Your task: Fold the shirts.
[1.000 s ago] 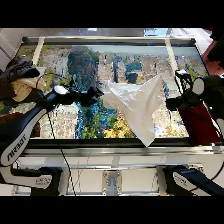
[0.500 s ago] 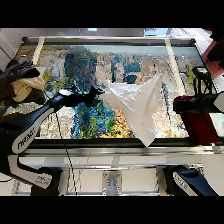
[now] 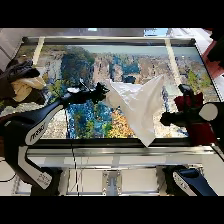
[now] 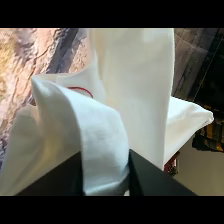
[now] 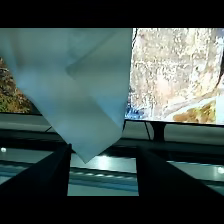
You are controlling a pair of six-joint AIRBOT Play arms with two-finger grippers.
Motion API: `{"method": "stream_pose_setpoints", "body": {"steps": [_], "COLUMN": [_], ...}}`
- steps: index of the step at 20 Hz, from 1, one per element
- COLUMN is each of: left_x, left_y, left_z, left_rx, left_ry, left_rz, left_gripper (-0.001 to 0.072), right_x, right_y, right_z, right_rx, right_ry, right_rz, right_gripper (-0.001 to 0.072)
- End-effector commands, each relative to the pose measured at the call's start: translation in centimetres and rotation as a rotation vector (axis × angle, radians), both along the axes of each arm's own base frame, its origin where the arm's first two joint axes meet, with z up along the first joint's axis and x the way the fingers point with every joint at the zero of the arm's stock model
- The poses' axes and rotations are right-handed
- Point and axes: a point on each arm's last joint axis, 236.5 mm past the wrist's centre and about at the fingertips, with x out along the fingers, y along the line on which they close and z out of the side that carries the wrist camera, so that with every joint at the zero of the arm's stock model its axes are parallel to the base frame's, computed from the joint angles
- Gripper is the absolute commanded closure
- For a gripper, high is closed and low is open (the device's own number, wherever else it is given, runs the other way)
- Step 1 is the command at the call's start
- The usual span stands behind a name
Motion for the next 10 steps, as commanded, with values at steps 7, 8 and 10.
{"method": "stream_pose_setpoints", "body": {"steps": [7,8,10], "left_x": [0.4,0.5,0.7], "left_y": [-0.5,-0.6,-0.8], "left_z": [-0.1,0.0,0.6], "left_rx": [0.017,0.016,0.01], "left_ry": [-0.037,-0.042,-0.056], "left_rz": [-0.031,-0.032,-0.038], "left_gripper": [0.0693,0.0693,0.0693], "right_x": [-2.8,-3.0,-3.1], "right_y": [1.7,1.7,1.6], "right_z": [-10.1,-10.8,-12.2], "right_rx": [0.098,0.096,0.092], "right_ry": [0.09,0.107,0.138], "right_rz": [-0.079,-0.084,-0.095], "right_gripper": [0.0233,0.0233,0.0233]}}
